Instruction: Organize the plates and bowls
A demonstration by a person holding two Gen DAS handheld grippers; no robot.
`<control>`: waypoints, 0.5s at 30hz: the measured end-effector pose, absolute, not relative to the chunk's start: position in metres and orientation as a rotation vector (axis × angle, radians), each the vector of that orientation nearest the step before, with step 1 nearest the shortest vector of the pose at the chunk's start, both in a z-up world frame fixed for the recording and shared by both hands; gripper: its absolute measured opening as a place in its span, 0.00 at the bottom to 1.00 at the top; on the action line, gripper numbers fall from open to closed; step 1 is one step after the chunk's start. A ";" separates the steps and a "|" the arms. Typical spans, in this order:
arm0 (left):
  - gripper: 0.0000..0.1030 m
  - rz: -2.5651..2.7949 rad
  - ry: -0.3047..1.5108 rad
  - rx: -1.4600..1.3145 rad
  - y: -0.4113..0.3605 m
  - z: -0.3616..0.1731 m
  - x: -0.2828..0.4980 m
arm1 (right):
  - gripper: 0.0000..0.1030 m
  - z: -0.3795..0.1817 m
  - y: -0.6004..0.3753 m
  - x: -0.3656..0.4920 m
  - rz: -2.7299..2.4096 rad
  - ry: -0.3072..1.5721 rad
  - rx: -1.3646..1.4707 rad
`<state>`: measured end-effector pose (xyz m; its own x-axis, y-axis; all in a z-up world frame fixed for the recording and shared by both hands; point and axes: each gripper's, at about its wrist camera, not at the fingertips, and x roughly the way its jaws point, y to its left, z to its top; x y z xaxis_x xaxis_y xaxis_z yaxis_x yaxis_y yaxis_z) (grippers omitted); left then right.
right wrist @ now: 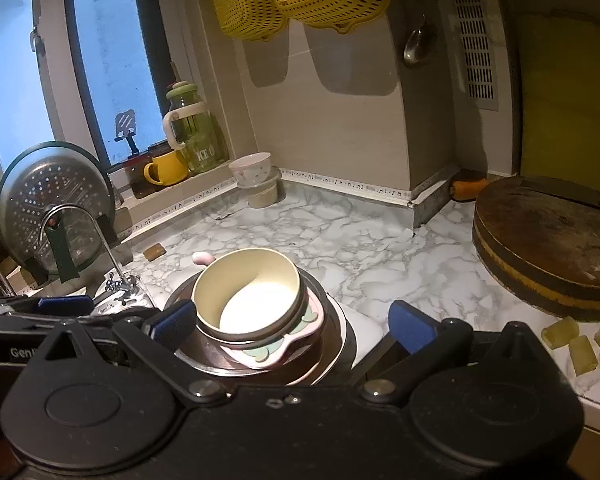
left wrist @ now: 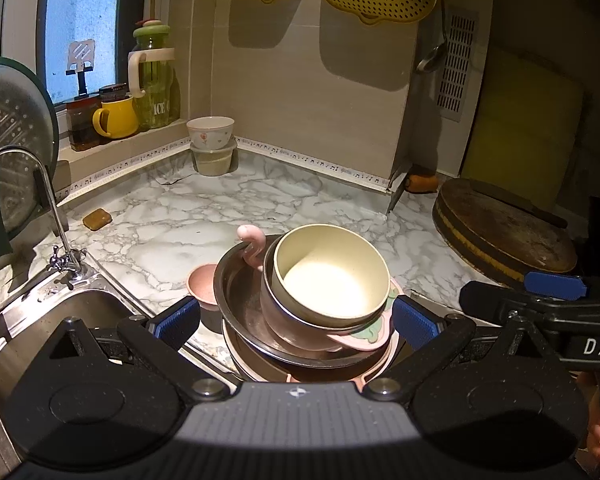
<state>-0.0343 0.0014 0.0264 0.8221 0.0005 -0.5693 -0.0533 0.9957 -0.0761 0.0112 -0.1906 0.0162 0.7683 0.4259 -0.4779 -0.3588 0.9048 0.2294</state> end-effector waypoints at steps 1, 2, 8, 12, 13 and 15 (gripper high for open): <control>1.00 0.030 0.606 -0.090 0.002 0.026 -0.034 | 1.00 0.016 -0.191 0.011 0.428 0.550 0.127; 1.00 0.030 0.607 -0.090 0.002 0.026 -0.034 | 1.00 0.016 -0.190 0.012 0.431 0.551 0.125; 1.00 0.030 0.609 -0.093 0.003 0.026 -0.034 | 1.00 0.017 -0.187 0.012 0.441 0.554 0.120; 1.00 0.030 0.609 -0.092 0.003 0.026 -0.033 | 1.00 0.017 -0.187 0.013 0.443 0.557 0.121; 1.00 0.030 0.610 -0.092 0.003 0.026 -0.033 | 1.00 0.017 -0.187 0.013 0.444 0.557 0.121; 1.00 0.029 0.611 -0.094 0.004 0.026 -0.033 | 1.00 0.016 -0.186 0.013 0.444 0.557 0.121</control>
<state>-0.0326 0.0036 0.0257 0.8185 -0.0007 -0.5745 -0.0552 0.9953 -0.0798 0.0131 -0.1864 0.0164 0.7573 0.4383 -0.4842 -0.3736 0.8988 0.2292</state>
